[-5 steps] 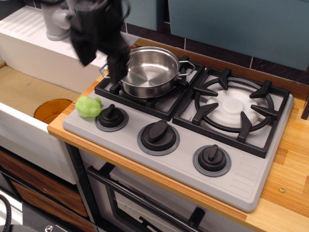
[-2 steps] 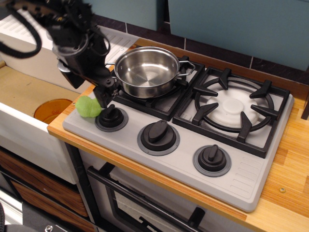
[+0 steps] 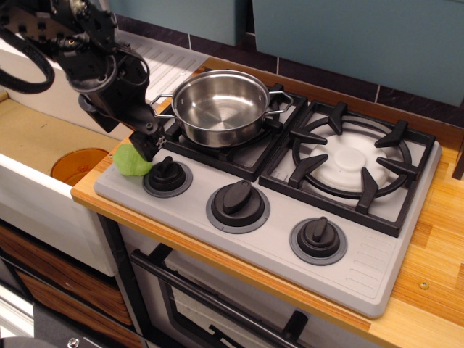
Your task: Put pot or pan on stove and put cauliflower in pot or pan
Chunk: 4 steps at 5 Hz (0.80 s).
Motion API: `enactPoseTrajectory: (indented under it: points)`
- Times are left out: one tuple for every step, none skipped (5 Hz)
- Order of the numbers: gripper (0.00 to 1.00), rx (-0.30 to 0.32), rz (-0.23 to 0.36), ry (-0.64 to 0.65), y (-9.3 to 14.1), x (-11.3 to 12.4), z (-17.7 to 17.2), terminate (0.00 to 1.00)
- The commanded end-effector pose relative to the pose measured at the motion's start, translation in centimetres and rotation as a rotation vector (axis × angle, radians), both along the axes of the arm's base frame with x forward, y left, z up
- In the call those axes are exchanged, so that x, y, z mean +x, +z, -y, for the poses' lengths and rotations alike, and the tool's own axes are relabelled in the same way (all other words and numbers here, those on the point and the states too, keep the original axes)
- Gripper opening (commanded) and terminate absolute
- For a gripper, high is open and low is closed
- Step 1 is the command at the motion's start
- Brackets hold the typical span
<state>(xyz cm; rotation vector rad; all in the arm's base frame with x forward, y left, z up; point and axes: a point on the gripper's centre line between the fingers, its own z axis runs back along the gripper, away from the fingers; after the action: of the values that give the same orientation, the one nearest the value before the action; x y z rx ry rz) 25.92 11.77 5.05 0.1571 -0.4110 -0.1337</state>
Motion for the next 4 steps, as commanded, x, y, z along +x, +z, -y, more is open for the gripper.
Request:
enactPoseTrajectory:
  points:
    - [1.0, -0.005, 0.044, 0.013, -1.1, 1.4, -0.5, 0.0]
    - [1.0, -0.024, 0.041, 0.03, -2.1, 1.2, -0.4, 0.0]
    - [1.0, -0.041, 0.043, 0.038, -2.7, 0.7, -0.4, 0.0]
    - [1.0, -0.061, 0.04, 0.052, -3.1, 0.3, 0.1, 0.0]
